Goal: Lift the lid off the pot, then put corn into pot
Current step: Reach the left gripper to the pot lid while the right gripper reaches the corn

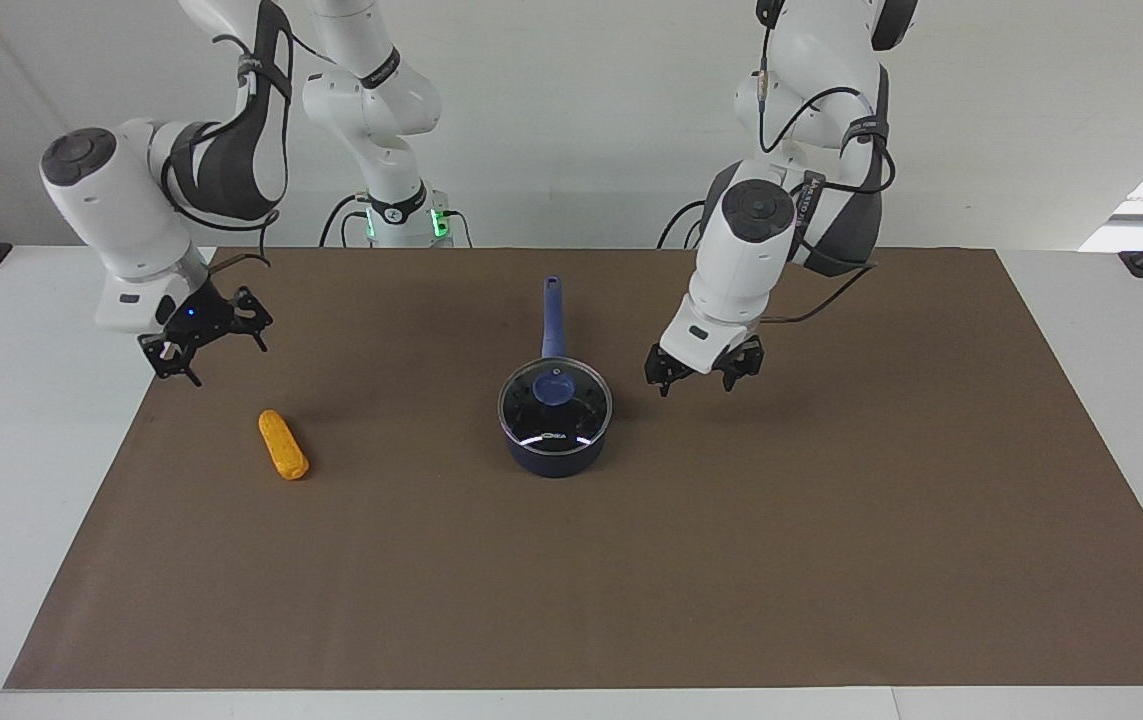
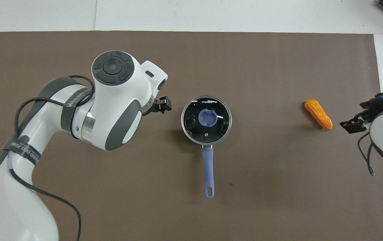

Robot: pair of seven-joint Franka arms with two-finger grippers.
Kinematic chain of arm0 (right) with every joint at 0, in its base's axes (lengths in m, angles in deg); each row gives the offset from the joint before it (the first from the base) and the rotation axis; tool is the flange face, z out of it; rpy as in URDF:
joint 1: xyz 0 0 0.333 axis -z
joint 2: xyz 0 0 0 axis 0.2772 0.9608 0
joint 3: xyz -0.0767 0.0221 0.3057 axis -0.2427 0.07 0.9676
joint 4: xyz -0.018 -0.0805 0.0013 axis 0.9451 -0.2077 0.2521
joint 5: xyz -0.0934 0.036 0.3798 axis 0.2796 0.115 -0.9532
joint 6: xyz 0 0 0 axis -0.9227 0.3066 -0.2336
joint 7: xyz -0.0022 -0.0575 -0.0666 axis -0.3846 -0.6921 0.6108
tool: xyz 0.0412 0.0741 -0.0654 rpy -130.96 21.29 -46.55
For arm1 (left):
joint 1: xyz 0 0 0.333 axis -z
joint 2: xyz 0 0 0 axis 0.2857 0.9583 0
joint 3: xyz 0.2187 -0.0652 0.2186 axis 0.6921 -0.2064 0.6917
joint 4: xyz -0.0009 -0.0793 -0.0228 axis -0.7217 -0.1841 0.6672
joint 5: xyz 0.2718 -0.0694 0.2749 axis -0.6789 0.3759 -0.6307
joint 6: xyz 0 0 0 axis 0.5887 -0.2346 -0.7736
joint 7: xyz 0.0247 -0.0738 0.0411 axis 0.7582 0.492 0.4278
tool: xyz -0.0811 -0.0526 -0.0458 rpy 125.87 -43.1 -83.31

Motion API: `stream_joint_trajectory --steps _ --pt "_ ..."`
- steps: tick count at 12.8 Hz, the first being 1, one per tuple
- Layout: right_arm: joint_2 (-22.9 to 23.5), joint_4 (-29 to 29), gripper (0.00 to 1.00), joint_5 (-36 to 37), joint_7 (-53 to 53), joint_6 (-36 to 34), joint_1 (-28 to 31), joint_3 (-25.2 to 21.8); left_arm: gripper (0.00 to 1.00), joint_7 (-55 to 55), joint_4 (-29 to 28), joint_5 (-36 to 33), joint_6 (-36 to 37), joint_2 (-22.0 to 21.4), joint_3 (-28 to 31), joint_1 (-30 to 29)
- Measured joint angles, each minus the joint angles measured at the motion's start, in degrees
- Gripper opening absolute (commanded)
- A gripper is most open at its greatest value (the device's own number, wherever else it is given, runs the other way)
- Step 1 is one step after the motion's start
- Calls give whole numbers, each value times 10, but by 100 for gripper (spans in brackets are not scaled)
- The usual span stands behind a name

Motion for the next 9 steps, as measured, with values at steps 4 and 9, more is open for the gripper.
stream_joint_trajectory --steps 4,9 --pt "69 1 100 -5 31 68 -2 2 100 67 45 2 21 17 -1 40" --pt "126 1 100 -14 63 125 -3 4 100 155 116 3 37 65 -2 93"
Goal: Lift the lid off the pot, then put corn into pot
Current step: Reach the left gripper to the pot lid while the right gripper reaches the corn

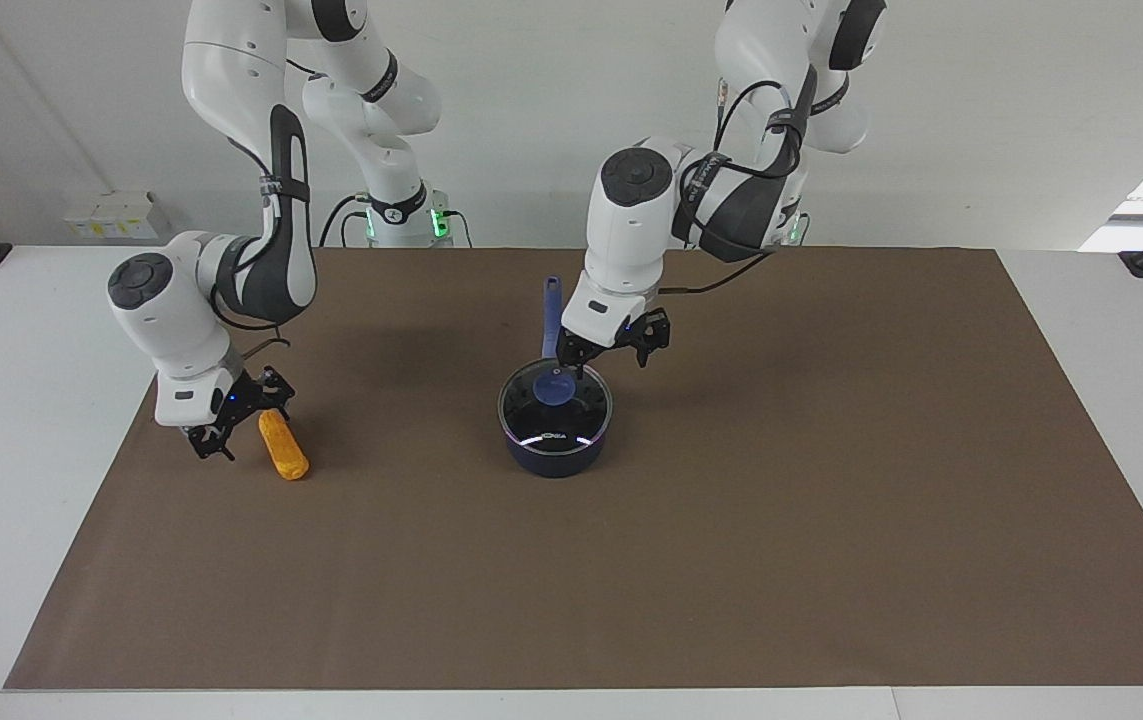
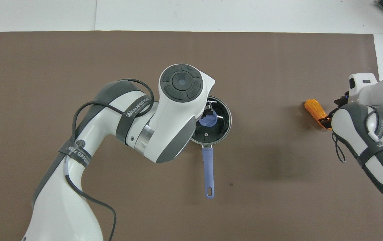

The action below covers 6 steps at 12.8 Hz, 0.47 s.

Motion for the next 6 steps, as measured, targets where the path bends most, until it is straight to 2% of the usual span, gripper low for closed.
stream_joint_trajectory --steps 5,6 --pt "3 -1 100 -6 2 0 -10 4 100 79 91 0 14 89 0 33" --pt "4 -1 91 -6 2 0 -10 4 100 84 102 0 14 102 0 34"
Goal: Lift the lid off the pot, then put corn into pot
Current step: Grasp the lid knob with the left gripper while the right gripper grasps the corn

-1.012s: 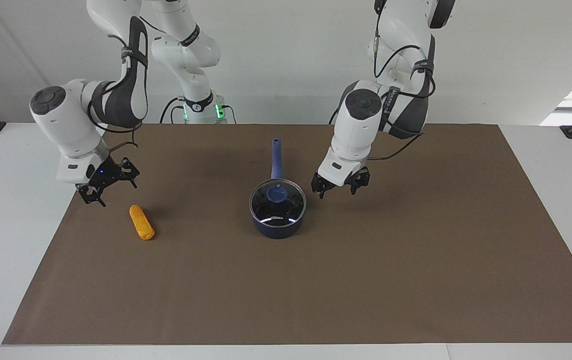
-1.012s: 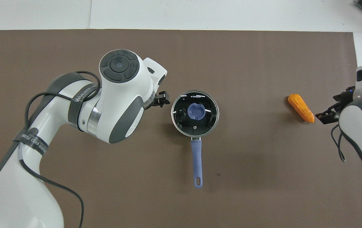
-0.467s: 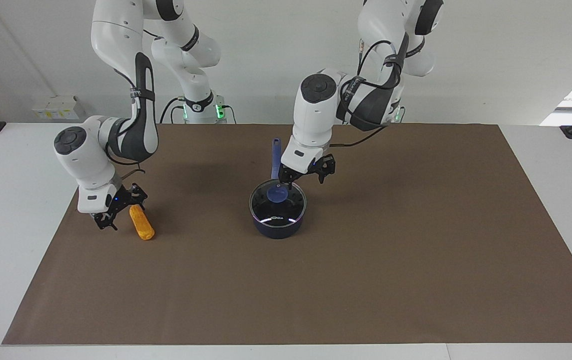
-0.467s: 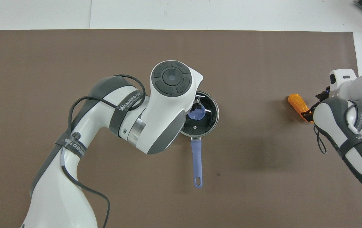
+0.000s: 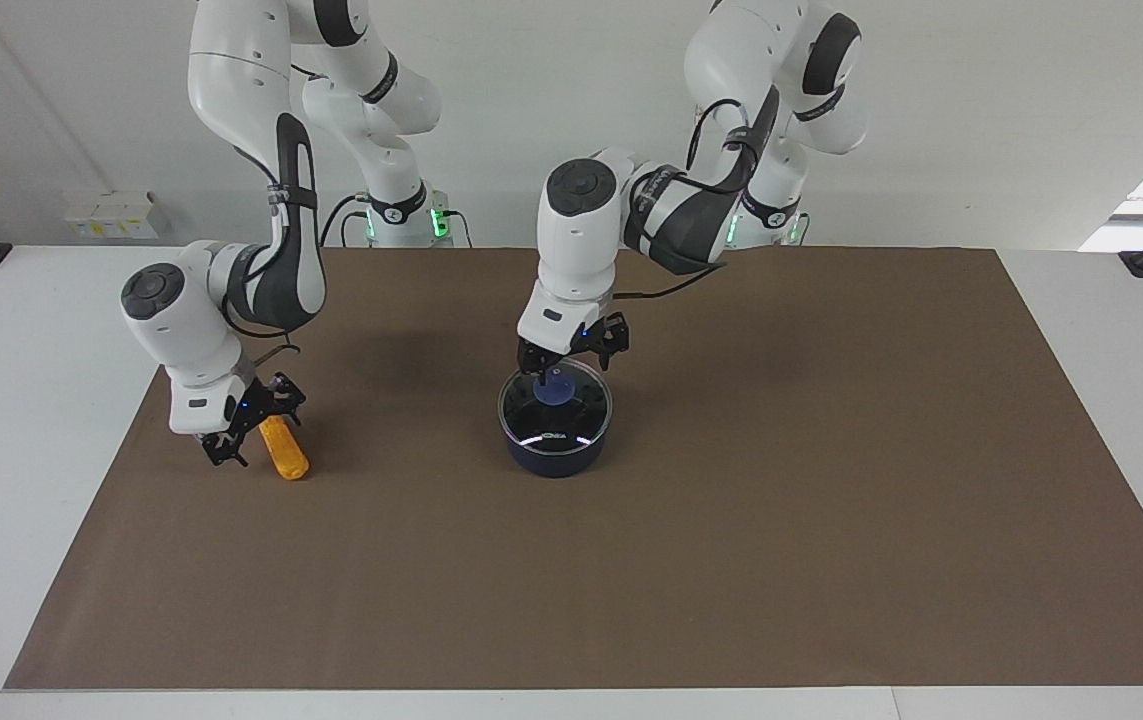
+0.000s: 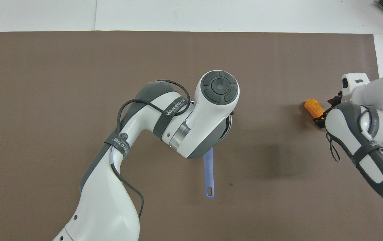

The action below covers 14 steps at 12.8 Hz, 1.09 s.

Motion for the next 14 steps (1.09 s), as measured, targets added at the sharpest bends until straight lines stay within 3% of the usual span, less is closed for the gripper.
stream_joint_trajectory --steps 3,5,6,7,8,9,10,11,14 --pt "4 0 84 0 0 0 0 0 100 4 14 0 0 16 1 0" --pt "4 0 84 0 0 0 0 0 100 4 17 0 0 16 2 0" --pt "5 0 83 -1 0 1 -1 0 77 4 18 0 0 16 2 0" --pt "7 0 73 -1 0 6 -3 0 34 4 18 0 0 16 2 0" --pt "10 0 66 -1 0 11 -6 0 0 5 19 0 0 16 1 0" --pt "14 0 51 -1 0 13 -8 0 0 5 20 0 0 16 1 0" --pt "15 0 22 -2 0 15 -9 0 0 5 21 0 -1 16 1 0" --pt "16 0 0 -3 0 15 -9 0 0 5 21 0 0 17 1 0" --pt "16 -2 0 -9 0 15 -8 0 0 5 23 0 1 16 6 0"
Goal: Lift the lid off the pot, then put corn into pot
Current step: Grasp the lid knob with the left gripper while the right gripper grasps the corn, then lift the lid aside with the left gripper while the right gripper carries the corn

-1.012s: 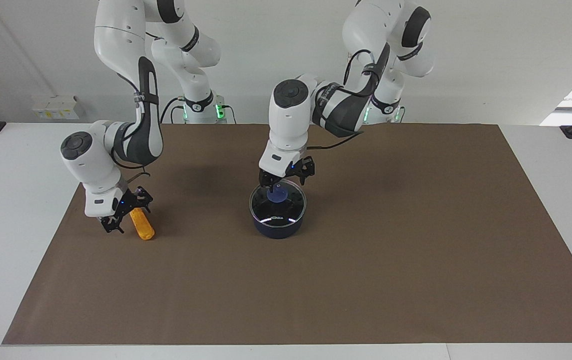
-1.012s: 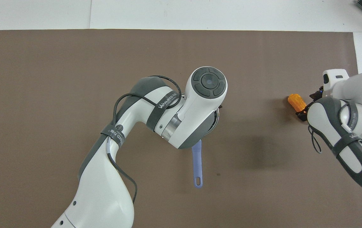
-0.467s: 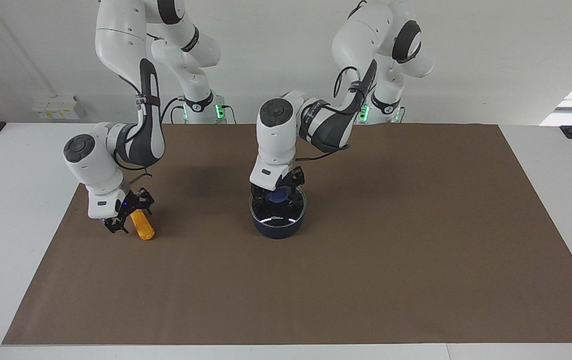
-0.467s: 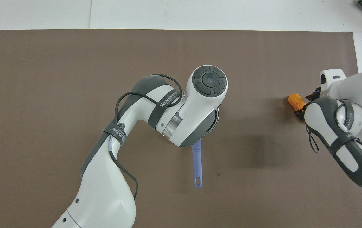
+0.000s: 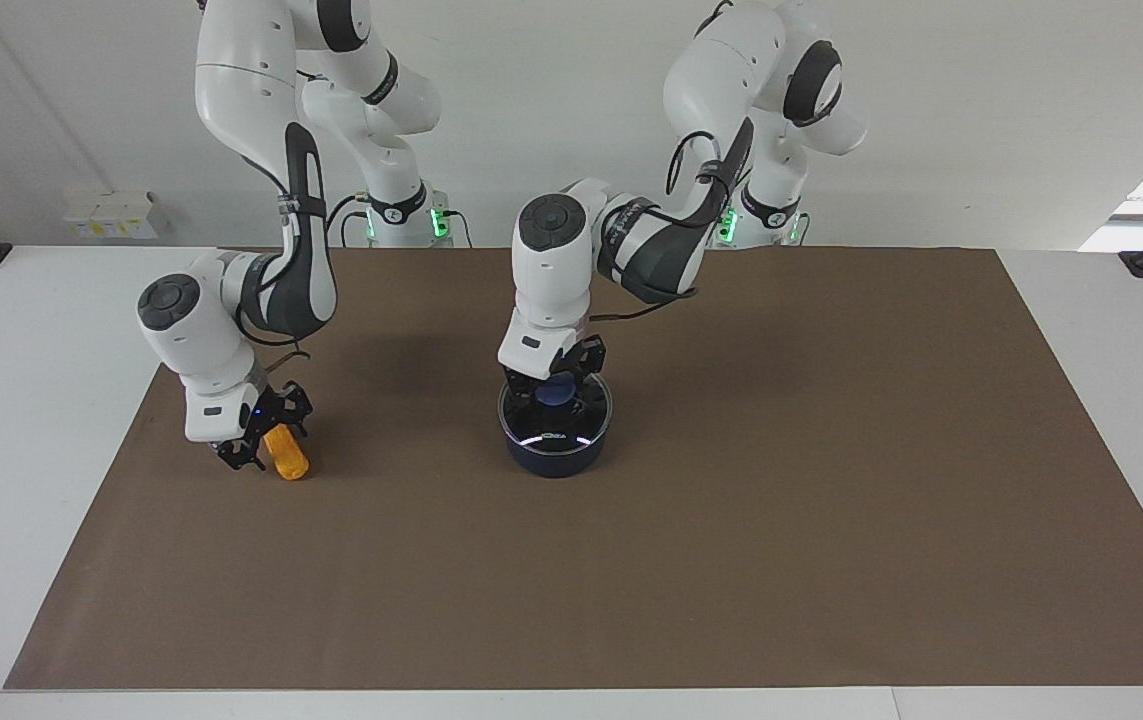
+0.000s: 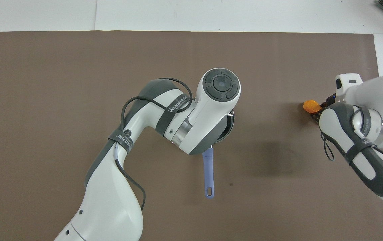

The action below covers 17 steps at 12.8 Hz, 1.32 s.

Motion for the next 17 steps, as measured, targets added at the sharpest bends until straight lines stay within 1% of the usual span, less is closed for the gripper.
stream_joint_trajectory --steps 3,5,7,9,11,14,16,17 --pt "-1 -12 0 -2 -17 -9 1 -1 0 -1 9 -1 5 -14 13 -7" --pt "-14 -34 0 -2 -51 -53 1 0 0 -31 10 -1 13 -31 17 -23" --pt "-49 -50 0 -2 -93 -105 1 0 0 -89 10 -2 16 -43 18 -46" --pt "-93 -54 0 -3 -148 -155 0 0 0 -169 3 -2 16 -50 18 -78" --pt "-127 -59 0 -3 -198 -200 -9 1 0 -234 -21 -2 16 -62 19 -108" --pt "-158 -81 0 -3 -289 -256 -30 5 0 -333 -68 -2 5 -83 20 -154" --pt "-167 -88 0 -3 -360 -265 -57 8 0 -409 -117 -2 -33 -100 21 -190" --pt "-168 -88 0 -1 -400 -265 -78 9 0 -447 -150 -2 -62 -112 21 -209"
